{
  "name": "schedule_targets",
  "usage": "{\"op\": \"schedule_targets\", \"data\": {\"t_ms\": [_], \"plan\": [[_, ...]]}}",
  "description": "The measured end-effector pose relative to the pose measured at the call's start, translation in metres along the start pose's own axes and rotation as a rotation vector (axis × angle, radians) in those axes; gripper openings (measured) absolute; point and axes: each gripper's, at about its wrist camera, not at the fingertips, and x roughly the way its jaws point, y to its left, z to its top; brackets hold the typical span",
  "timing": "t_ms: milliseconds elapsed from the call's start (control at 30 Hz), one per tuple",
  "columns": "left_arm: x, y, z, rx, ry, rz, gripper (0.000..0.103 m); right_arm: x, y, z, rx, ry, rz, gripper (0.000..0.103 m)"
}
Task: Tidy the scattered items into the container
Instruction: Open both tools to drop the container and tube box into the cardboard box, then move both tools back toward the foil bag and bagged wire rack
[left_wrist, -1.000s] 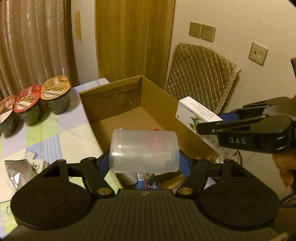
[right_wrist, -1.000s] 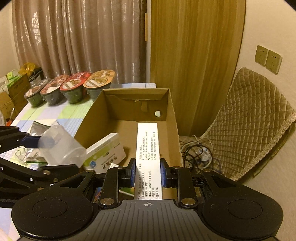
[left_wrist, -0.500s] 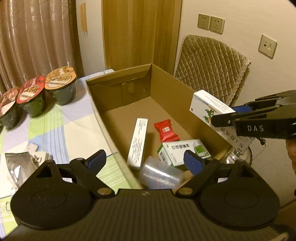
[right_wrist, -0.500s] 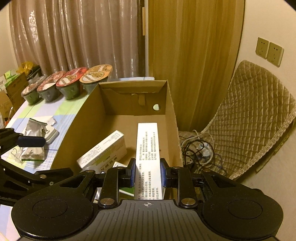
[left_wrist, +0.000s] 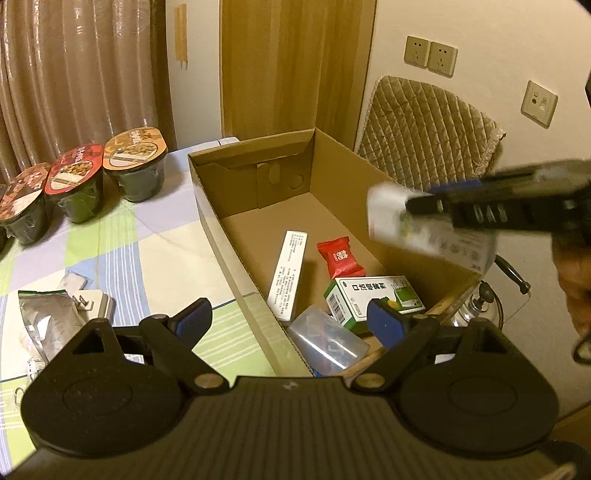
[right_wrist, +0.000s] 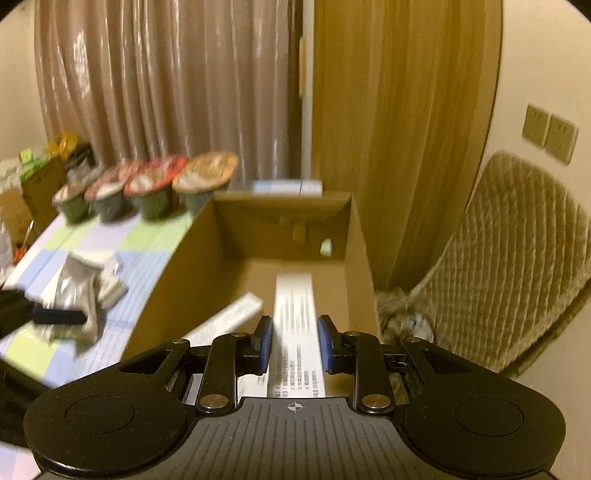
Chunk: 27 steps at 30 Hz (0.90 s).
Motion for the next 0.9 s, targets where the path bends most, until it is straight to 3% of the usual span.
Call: {"op": "schedule_targets", "data": {"t_ms": [33,100,167,533,900], "plan": [[-0.001,0.001,0.0,0.0,0.0,0.001,0.088,0.001,-0.001,0.003,0.007,-0.009,-0.006,0.031],[-0.002,0.003,-0.001,-0.001,-0.001,0.003,0.088,-0.001,-0.004,0.006,0.041,-0.04,-0.01,0.102],[-0.004,0.006,-0.001,-0.007,-0.001,0.007,0.088,-0.008,-0.006,0.007,0.053,-0.086,0.001,0.102],[-0.017,0.024,-0.022,-0.044,0.021,0.03,0.088,-0.028,-0.003,-0.014,0.083,-0.041,-0.01,0.102],[-0.061,0.069,-0.061,-0.12,0.024,0.11,0.088,-0.053,0.048,-0.015,0.042,-0.043,0.065,0.102]]}}
